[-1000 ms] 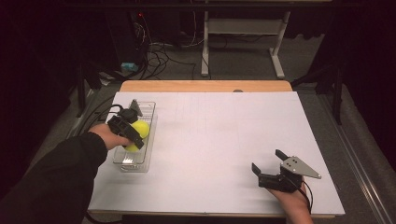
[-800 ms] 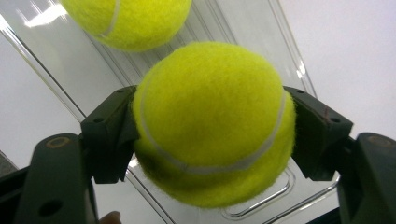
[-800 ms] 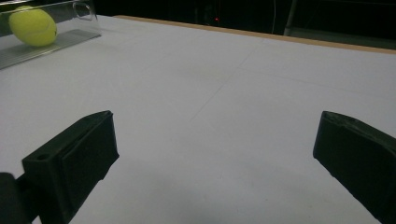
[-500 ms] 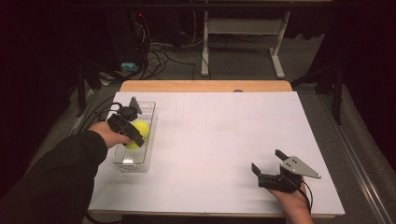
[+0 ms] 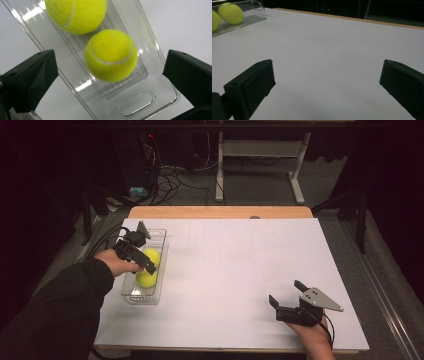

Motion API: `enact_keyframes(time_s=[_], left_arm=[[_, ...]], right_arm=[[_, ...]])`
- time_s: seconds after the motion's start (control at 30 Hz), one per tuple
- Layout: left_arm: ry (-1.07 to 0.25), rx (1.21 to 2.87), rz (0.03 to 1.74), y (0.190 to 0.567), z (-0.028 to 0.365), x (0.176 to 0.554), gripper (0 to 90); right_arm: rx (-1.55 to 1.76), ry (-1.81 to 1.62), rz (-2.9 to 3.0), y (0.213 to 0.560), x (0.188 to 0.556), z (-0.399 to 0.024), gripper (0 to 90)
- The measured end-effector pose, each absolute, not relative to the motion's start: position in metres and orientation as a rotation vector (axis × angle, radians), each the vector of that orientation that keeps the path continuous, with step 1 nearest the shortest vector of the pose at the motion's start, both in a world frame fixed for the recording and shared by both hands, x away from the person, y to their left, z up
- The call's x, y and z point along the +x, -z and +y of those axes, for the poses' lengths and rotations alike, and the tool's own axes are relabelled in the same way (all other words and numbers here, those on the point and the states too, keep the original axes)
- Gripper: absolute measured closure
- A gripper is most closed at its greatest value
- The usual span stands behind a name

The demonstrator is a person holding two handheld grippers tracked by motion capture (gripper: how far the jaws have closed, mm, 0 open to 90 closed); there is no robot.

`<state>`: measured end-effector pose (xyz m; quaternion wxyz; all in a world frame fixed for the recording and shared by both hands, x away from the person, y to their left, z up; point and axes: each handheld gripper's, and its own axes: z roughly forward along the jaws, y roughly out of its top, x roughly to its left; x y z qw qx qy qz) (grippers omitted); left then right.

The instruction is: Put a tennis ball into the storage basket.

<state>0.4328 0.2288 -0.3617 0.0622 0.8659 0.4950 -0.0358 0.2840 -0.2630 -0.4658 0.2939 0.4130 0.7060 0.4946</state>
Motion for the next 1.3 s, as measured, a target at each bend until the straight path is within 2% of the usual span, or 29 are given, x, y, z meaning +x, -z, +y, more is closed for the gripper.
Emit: enact_keyframes(time_s=[0.53,1.3], left_arm=[[0.115,2.633,1.482,0.362,0.221,0.432,0.6],[0.111,2.662,1.393,0.355,0.181,0.432,0.6]], right_arm=[[1.101,-1.316,1.883,0.466,0.284,-0.263,0.0],[1.098,-1.318,1.884,0.466,0.284,-0.263,0.0]])
